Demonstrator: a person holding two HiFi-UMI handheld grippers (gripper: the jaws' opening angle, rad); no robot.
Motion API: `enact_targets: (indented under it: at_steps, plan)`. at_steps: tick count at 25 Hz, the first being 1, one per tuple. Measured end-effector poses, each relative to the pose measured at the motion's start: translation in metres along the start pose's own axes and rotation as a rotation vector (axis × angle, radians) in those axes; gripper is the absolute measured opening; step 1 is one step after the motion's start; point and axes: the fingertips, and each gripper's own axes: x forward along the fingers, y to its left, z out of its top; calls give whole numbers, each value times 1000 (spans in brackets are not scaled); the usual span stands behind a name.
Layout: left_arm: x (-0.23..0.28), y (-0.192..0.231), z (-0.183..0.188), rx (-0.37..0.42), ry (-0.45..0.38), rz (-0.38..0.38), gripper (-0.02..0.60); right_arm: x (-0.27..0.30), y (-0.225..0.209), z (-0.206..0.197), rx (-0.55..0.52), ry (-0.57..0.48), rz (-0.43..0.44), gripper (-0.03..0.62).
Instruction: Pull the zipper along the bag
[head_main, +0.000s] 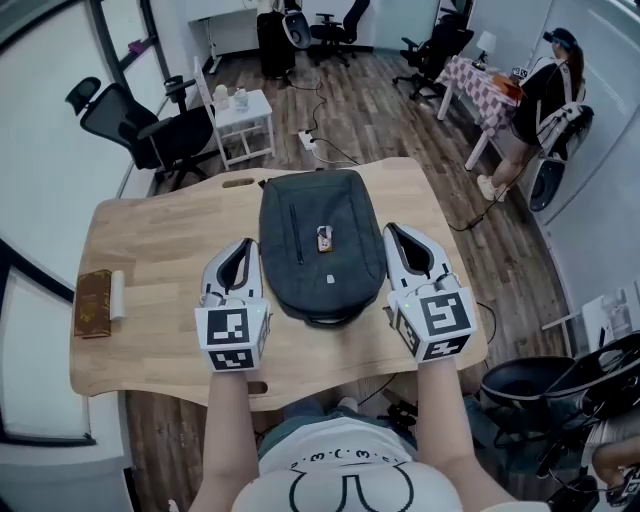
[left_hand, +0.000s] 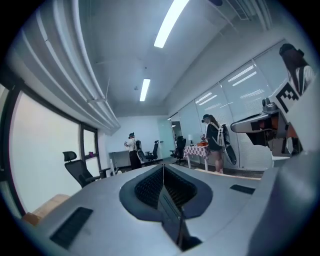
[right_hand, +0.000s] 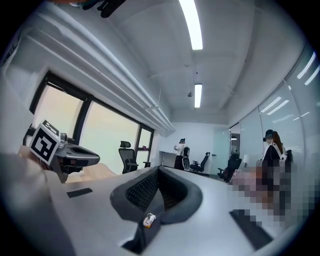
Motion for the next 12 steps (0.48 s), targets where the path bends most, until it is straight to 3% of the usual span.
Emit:
enact_targets:
  at_steps: [7, 12]
  plan:
    - [-14, 1, 77, 44, -148, 32, 17, -16, -3, 55, -69, -122, -19, 52]
    - [-18, 1, 102, 62, -188, 51, 17, -28, -14, 74, -59, -178, -50, 52]
